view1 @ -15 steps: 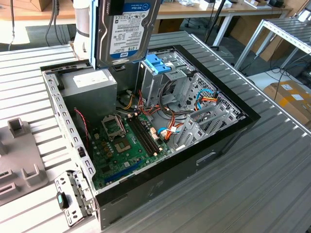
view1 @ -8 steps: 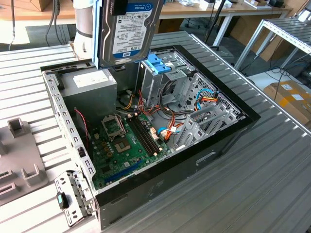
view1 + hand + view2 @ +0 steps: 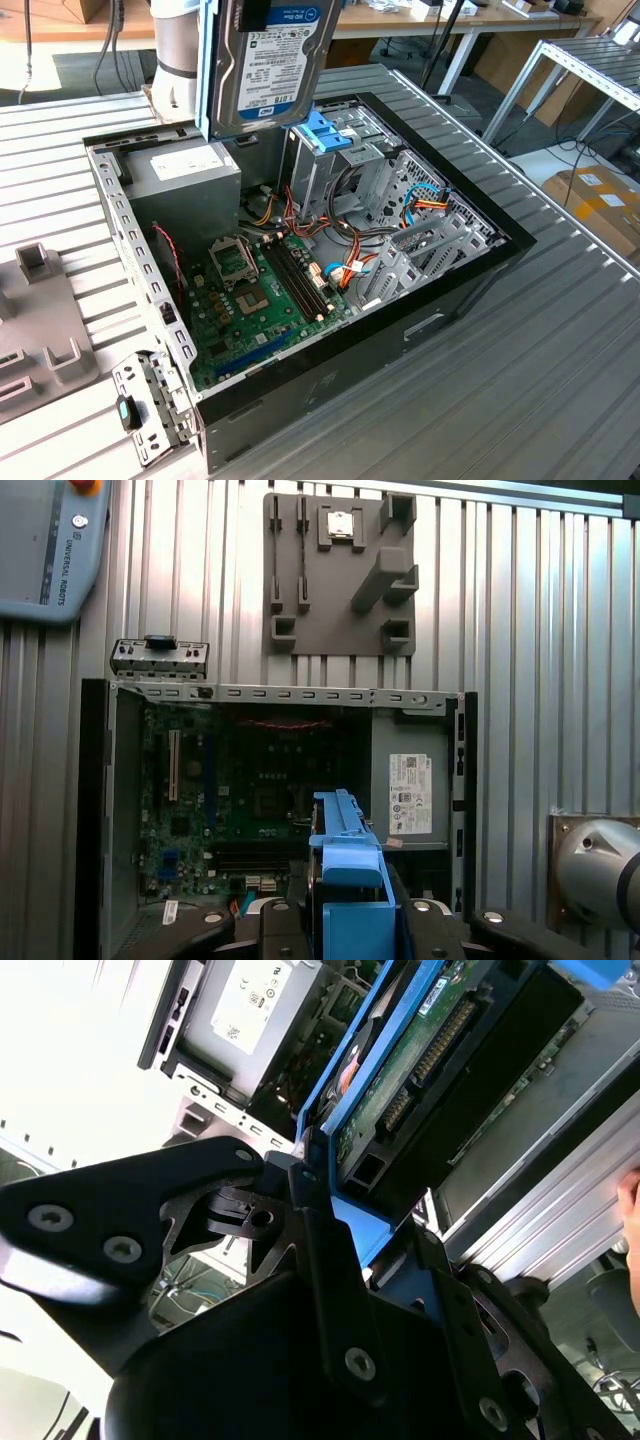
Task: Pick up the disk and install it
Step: 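Pick up the disk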
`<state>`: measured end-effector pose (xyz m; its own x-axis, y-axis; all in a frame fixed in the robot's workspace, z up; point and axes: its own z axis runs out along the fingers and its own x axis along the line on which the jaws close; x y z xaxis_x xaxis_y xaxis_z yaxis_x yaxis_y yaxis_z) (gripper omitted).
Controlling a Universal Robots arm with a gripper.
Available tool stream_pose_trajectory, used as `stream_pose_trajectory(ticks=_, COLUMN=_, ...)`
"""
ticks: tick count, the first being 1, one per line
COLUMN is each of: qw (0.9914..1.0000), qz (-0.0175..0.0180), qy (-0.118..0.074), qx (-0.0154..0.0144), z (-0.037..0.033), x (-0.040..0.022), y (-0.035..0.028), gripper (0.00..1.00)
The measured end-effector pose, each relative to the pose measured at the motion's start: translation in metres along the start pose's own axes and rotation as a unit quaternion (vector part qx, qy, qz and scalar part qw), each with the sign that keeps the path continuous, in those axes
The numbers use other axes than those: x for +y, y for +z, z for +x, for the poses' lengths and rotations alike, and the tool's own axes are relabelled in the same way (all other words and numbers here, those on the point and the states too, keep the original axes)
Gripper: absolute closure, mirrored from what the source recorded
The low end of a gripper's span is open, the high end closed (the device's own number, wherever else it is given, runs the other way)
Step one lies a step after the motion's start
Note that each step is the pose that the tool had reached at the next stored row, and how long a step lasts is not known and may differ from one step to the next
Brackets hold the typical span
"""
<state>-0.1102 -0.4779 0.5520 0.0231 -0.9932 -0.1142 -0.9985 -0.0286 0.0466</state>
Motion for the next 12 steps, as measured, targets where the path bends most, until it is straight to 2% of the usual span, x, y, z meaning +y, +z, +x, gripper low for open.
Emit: stream_pose_trajectory(ticks=12, qw=1.0, qz=0.0, qy=0.0, qx=0.0, z=0.0004, x=-0.0096, y=0.0004, gripper=0.63)
